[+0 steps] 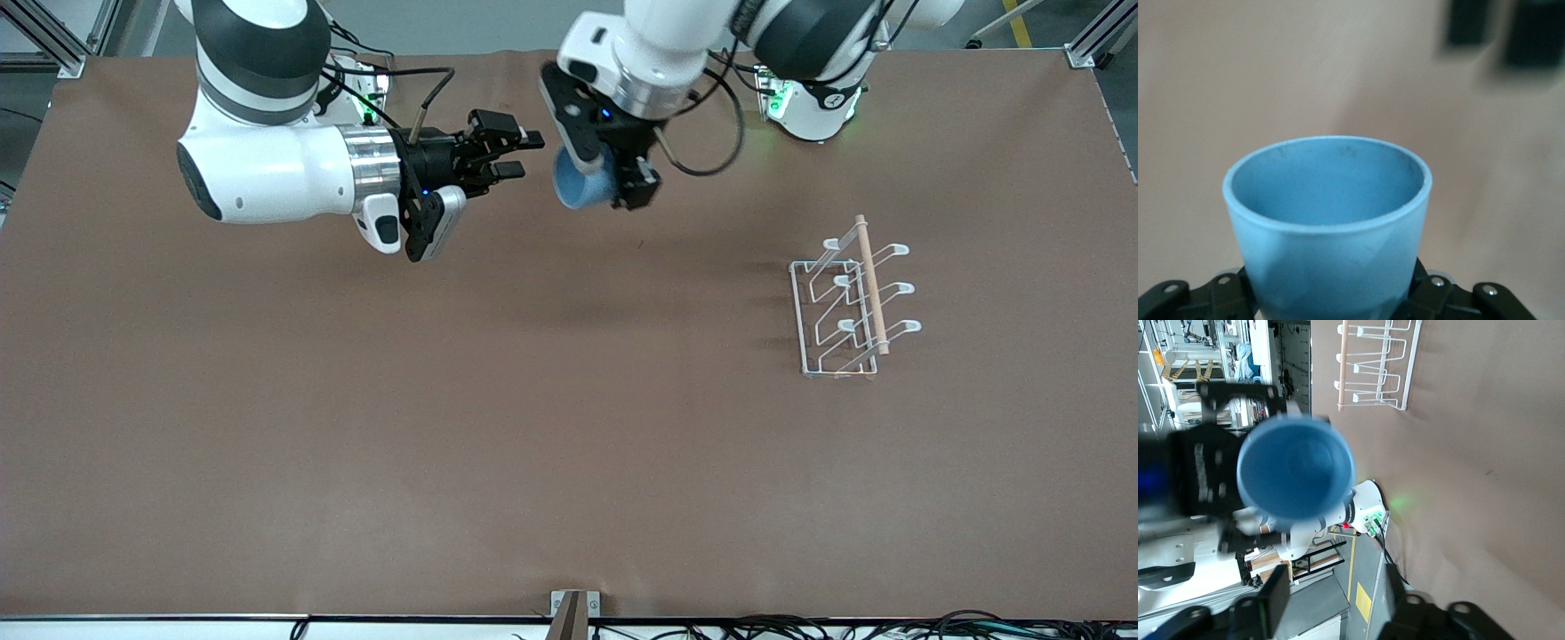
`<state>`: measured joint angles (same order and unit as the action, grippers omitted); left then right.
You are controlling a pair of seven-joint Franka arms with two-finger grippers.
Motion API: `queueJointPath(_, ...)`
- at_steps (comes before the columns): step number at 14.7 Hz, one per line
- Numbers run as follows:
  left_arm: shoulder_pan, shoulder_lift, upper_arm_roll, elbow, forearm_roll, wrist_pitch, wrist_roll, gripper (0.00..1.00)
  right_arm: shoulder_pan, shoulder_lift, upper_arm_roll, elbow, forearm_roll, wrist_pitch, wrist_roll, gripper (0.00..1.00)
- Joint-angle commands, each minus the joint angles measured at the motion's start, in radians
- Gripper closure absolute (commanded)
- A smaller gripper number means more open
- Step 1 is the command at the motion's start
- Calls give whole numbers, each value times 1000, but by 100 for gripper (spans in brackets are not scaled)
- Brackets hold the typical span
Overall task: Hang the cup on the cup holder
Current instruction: 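Carry the cup with the left gripper while the right gripper withdraws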
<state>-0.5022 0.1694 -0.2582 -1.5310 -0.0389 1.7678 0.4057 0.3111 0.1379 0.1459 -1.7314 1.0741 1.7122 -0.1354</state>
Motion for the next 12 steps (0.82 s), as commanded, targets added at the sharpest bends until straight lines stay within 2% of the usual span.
queueJointPath(1,68,-1,-4,6,121,-88,8,58,-79,-9,-2,-11,-143,-13,-1,0)
queueJointPath(3,120,8,-4,8,233,-143,53,58,-130,-3,-2,-20,-373,33,3,0)
queueJointPath(4,134,18,-4,8,296,-171,89,59,-157,-7,-2,-39,-458,65,3,0)
queueJointPath(9,177,125,-3,-1,716,-280,347,59,-314,-20,-3,-30,-811,110,-4,0)
queueJointPath(10,186,152,-3,-1,785,-295,396,59,-337,-27,-2,1,-895,109,-7,0)
queueJointPath(12,212,189,-3,-18,876,-298,481,59,-381,-26,-2,99,-980,75,-6,0)
